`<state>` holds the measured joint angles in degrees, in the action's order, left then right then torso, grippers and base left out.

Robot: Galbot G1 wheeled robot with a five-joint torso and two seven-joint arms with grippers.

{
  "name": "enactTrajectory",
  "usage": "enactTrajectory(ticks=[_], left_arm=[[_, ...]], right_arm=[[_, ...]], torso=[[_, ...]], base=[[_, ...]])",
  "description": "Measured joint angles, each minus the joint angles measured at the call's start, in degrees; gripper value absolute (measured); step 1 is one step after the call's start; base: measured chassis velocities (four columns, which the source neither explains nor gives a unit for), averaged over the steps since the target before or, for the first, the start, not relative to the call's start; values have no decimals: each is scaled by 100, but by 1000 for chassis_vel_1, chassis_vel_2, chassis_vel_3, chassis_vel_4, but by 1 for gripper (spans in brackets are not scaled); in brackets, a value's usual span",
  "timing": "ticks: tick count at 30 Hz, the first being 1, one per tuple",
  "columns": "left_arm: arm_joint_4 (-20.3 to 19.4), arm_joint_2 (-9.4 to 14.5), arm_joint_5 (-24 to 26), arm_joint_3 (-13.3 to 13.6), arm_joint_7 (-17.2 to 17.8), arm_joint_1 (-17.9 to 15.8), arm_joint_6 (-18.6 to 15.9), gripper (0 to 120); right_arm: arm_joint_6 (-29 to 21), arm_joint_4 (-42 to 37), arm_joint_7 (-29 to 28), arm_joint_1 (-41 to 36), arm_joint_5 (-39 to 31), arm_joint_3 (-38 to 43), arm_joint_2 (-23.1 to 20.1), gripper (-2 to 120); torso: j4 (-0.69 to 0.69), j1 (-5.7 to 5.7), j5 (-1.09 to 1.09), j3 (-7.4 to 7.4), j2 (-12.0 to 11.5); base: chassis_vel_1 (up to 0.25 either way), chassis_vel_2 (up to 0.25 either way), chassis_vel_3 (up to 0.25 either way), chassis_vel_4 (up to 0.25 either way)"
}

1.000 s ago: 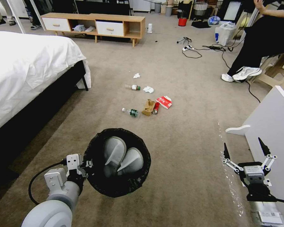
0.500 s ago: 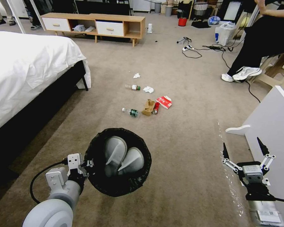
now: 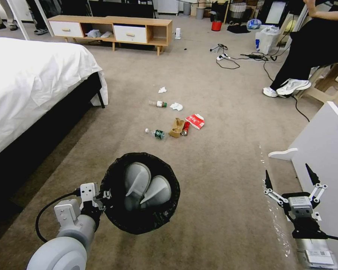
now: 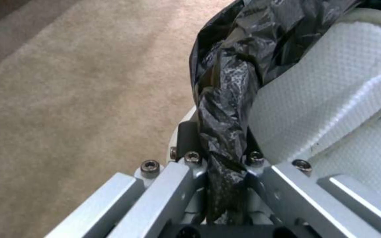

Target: Pick up the trash bin, then pick up the garbage from the floor and place it into the trash bin.

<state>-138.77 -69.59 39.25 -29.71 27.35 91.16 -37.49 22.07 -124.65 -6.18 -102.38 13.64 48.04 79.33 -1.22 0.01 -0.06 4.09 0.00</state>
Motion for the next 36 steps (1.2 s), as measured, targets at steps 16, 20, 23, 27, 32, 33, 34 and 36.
enactTrajectory(ticks=[16,20,23,27,32,33,34,36], left_arm=[[1,-27,-6,-10,8,3,0,2],[4,-23,-7,-12,8,3,0,2],[8,-21,-7,-13,8,1,0,2],[10,-22,-6,-13,8,0,0,2],[13,-24,-6,-13,8,0,0,2],[13,-24,-7,-14,8,1,0,2],[13,-24,-7,-15,9,1,0,2],[14,-24,-7,-16,9,1,0,2]], right_arm=[[7,9,11,15,9,5,0,100],[-5,12,27,17,38,8,5,100],[-5,18,26,23,38,3,13,100],[-5,26,27,33,36,-2,16,100],[12,36,25,39,24,-4,21,100],[15,38,24,39,19,-5,22,100],[16,38,24,39,18,-5,22,100],[21,39,22,39,11,-6,25,100]], torso=[[0,0,1,0,0],[1,0,0,0,0],[1,0,1,0,0],[1,0,1,0,0],[1,0,1,0,0],[1,0,0,0,0],[1,0,0,0,0],[1,0,-1,0,0]], base=[[52,56,-44,-59],[0,0,0,0],[0,0,0,0],[11,7,-17,-15],[66,79,-75,-66],[83,107,-80,-79],[83,67,-38,-79],[69,47,-30,-61]])
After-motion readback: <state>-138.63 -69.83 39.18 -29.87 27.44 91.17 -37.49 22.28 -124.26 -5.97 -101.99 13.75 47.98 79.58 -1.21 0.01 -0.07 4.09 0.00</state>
